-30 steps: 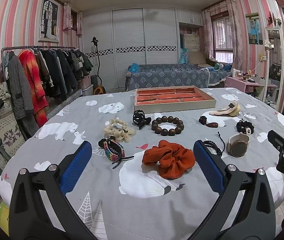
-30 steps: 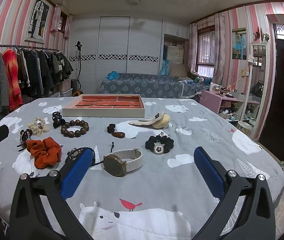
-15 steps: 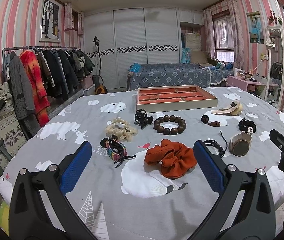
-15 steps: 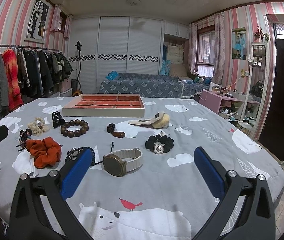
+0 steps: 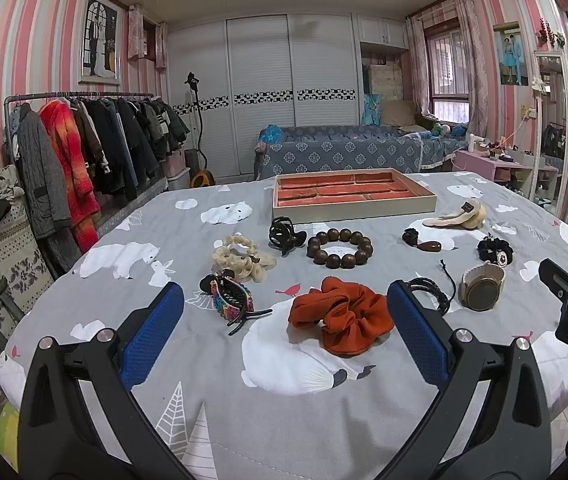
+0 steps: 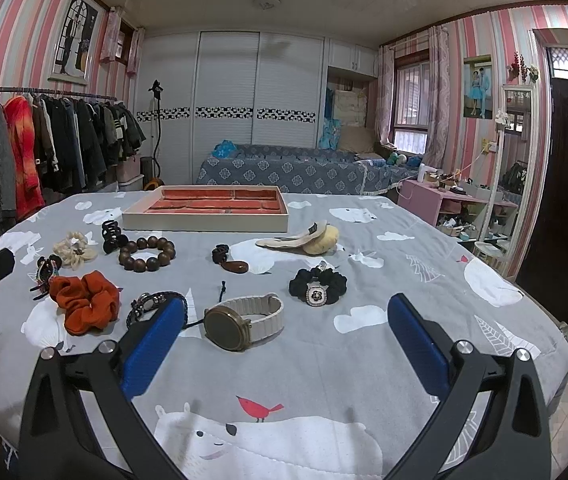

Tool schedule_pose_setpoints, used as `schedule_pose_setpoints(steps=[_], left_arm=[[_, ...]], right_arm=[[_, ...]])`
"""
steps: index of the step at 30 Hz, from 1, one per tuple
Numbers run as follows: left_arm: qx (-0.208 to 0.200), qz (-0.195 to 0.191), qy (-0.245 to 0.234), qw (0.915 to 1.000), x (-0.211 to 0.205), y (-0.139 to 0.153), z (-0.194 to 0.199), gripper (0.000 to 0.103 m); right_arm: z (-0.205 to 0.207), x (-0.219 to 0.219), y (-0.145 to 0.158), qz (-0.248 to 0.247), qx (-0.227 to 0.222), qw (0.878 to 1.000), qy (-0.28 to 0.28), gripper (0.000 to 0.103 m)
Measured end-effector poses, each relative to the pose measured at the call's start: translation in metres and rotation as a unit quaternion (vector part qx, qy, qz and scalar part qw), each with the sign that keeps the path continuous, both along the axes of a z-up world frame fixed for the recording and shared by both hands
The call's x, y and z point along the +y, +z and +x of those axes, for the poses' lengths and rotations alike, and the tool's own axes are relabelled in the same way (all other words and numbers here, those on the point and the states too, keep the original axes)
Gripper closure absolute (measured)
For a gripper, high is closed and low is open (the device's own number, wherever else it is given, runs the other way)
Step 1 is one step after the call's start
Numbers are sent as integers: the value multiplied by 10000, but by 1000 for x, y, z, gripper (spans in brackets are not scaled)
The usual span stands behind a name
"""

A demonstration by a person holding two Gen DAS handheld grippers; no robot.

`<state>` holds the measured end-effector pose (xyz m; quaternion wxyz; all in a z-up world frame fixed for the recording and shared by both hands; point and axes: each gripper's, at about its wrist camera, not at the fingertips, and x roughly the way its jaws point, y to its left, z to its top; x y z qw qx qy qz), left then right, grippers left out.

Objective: Organize jewelry

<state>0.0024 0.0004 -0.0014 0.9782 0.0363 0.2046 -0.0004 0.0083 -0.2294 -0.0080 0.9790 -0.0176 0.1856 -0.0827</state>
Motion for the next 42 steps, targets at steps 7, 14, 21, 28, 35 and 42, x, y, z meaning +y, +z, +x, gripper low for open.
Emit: schedule_pose_setpoints(steps=[7,14,21,28,35,42], left_arm=[[-7,10,4,10000,0,0,0,5],[5,-6,0,10000,0,-1,0,5],[8,0,-1,10000,0,-1,1,5],[18,2,-6,10000,0,-2,1,5],[26,5,-7,10000,0,-2,1,5],[36,12,-16,10000,0,-3,1,5]], right_arm=[[0,0,0,-1,5,10000,0,4],[0,0,0,-4,2,10000,0,4],[0,0,0,-6,3,10000,0,4],[0,-1,-1,-19,7,10000,-10,4],[0,-1,-1,-1,12,10000,0,4],[0,-2,-3,12,30,10000,5,4]])
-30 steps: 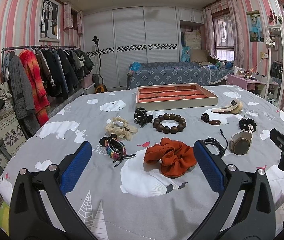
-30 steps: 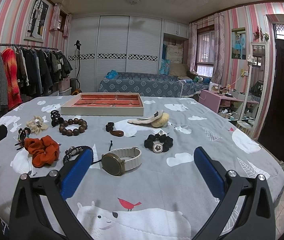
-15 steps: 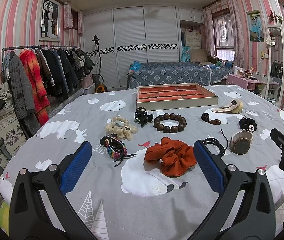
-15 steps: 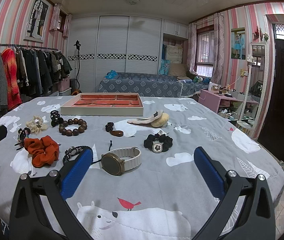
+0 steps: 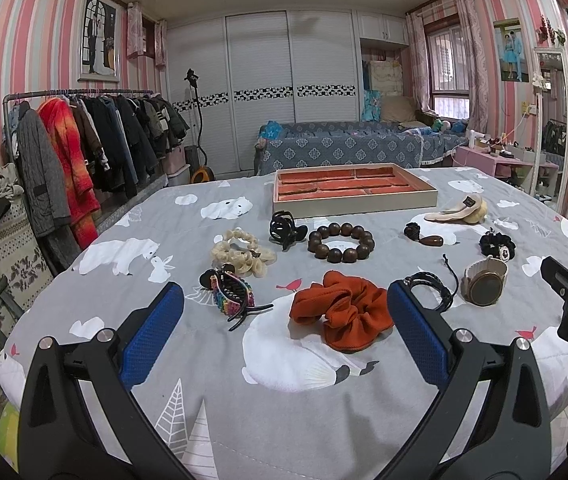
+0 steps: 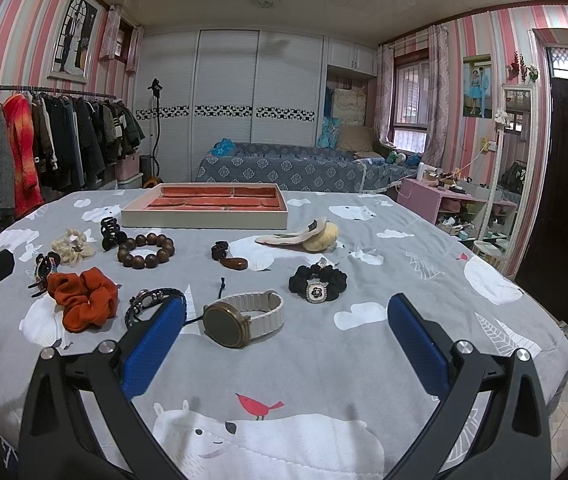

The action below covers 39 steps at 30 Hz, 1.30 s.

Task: Organize jewelry
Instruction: 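Grasp the orange scrunchie with the left tool while the right tool grasps the white-band watch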

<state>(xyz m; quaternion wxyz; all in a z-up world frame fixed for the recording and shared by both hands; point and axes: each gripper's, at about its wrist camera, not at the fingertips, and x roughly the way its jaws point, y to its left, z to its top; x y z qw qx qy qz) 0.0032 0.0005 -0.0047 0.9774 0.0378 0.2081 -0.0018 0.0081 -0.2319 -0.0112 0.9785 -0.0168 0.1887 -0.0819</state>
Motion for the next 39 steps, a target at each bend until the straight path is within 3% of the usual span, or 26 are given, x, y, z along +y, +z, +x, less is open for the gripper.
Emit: schedule_pose_setpoints(steps=[13,35,39], left_arm=[[159,-34,-86,9998,4,-12,2,5],[892,-172,-79,9958,3,-26,54,5],[1023,-183,-86,9945,1,-29,66,5]], right_arm=[[1,-3,-4,49,-11,10000,-83,4],[53,-28,-19,19,667,9975,-222,4],[66,-32,-21,72,819,9964,-183,9]])
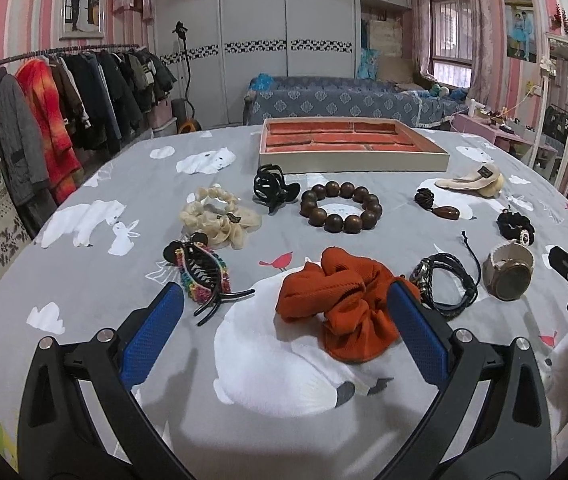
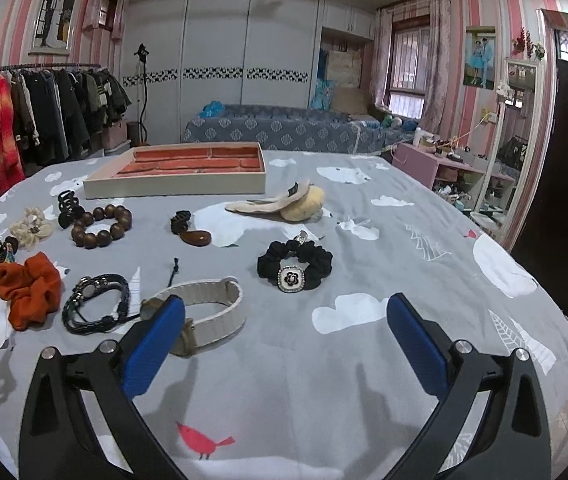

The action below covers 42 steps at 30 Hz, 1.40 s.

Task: Organize jewelry
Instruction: 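Grasp the orange scrunchie with the left tool while the right tool grasps the white-band watch, then carry the scrunchie and watch into the wooden tray with both tools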

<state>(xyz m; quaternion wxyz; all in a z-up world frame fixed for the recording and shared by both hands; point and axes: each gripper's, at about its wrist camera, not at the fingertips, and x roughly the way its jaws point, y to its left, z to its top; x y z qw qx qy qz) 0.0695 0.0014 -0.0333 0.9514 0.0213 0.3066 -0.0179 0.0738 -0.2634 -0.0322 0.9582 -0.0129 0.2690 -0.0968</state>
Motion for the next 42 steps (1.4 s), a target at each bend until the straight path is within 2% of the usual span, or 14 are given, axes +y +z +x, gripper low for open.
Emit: schedule_pose_setpoints(steps=[4,8,14,20,26,28,32,39,42], left_arm=[[162,-26,-42,9999,-2,-3,11,7],[386,-43,-78,9992,-3,-7,24,16],[600,-6,-140,9981,-5,-13,34,18],[815,102,-244,9963,-12,-19,42,25],[991,35,-322,9946,-8,-23,47,33],[1097,-29,-346,9934,-6,-27,49,37],[1270,-190,-498,9905,-5,-32,55,61],[1341,-238,-559,9891,-6,-34,59,73],[1334,-288,-580,9889,-3,-33,60,78]], right_arm=[[13,-1,1,92,114,9998,93,20],[27,-5,-1,274,317,9989,207,25],[45,-9,-12,522,774,9952,283,39],[55,-5,-15,506,1020,9931,291,45],[64,-2,-24,437,1311,9901,258,58],[64,-2,-25,485,1336,9895,258,61],[65,-4,-27,694,1407,9871,324,69],[72,-3,-31,970,1455,9831,543,90],[71,-1,-30,984,1415,9833,581,92]])
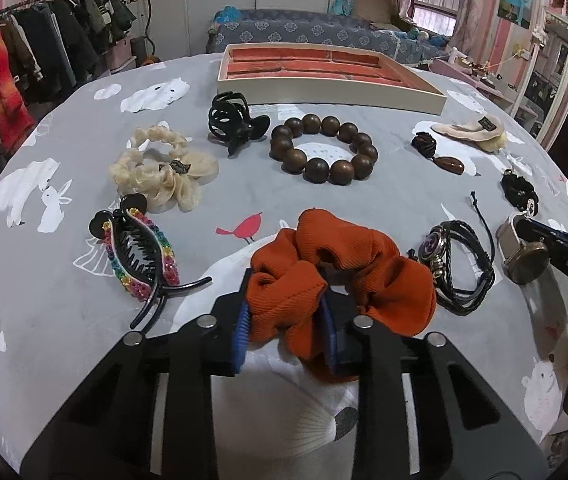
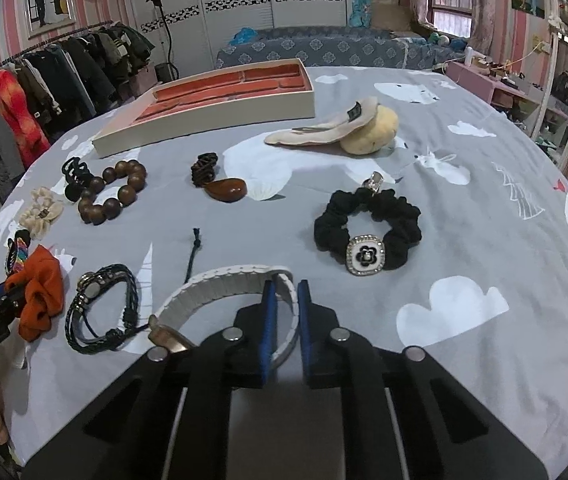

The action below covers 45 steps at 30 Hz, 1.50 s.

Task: Organize jewelry
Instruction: 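Carry the scrunchie and watch into the wooden tray with both tools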

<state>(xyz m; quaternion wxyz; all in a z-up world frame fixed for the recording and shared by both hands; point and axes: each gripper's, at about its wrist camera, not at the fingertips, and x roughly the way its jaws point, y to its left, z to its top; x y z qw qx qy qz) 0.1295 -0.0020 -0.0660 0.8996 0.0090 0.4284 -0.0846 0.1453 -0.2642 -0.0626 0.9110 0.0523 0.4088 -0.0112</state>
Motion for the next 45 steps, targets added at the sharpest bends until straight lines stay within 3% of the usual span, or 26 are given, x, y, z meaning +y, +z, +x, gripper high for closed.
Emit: schedule_pose_setpoints(steps=[12,22,28,35,40,45], left_arm=[[-369,-107,-149,9992,-2,21,1,85],[-813,-231,-124,9963,-4,73,41,85],[-887,-171,-12,9959,-11,103,113,85],[-954,-147,-10,9953,-29,125,211,85],[-639,-50,-23,9979,-47,106,287,85],[-222,154,-23,9996,-60,77,351,85]], right_arm=[[0,-2,23,148,-538,9983,153,96],[37,-1,65,111,-1052,9940,279,95],[93,-2,99,218,-1271,9912,306,95],[194,1,119,246,-1303,9910,156,95],[272,-1,109,527,-1045,9931,-11,95],[328,2,85,377,-756,9963,-149,95]])
